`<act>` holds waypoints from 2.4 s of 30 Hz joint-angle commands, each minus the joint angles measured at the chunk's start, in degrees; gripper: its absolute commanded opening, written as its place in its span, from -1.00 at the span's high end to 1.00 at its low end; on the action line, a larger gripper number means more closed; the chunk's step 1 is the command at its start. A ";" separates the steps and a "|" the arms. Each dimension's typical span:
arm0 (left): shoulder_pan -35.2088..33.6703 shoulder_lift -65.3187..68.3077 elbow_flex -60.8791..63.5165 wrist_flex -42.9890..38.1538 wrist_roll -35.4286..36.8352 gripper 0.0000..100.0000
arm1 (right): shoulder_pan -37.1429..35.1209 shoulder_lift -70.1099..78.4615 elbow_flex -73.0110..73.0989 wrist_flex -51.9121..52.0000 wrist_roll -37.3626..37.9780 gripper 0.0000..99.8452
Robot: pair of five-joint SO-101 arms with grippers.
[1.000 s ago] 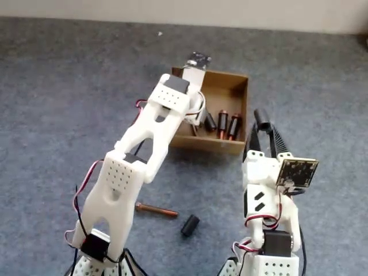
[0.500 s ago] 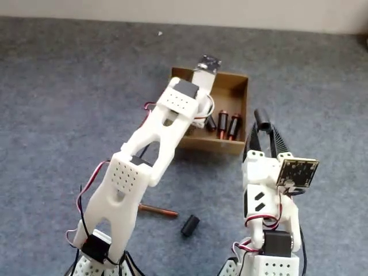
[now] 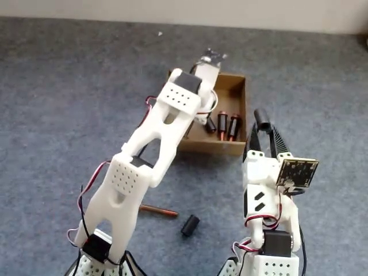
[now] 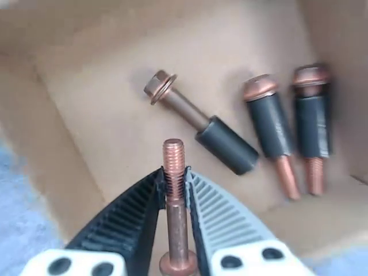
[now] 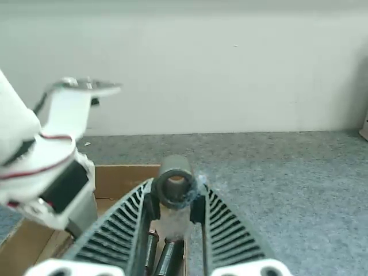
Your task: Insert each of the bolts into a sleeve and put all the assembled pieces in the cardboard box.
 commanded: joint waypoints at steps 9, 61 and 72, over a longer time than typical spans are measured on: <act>1.01 -11.74 -16.75 12.92 0.18 0.99 | 0.40 -1.01 -3.65 -2.07 -0.26 0.99; -26.51 -70.64 90.51 -6.77 -64.18 0.59 | 0.31 -1.01 -3.65 -2.15 0.00 0.99; -27.74 -70.11 98.07 -7.30 -58.46 0.58 | 0.31 -1.01 -3.65 -2.15 0.00 0.99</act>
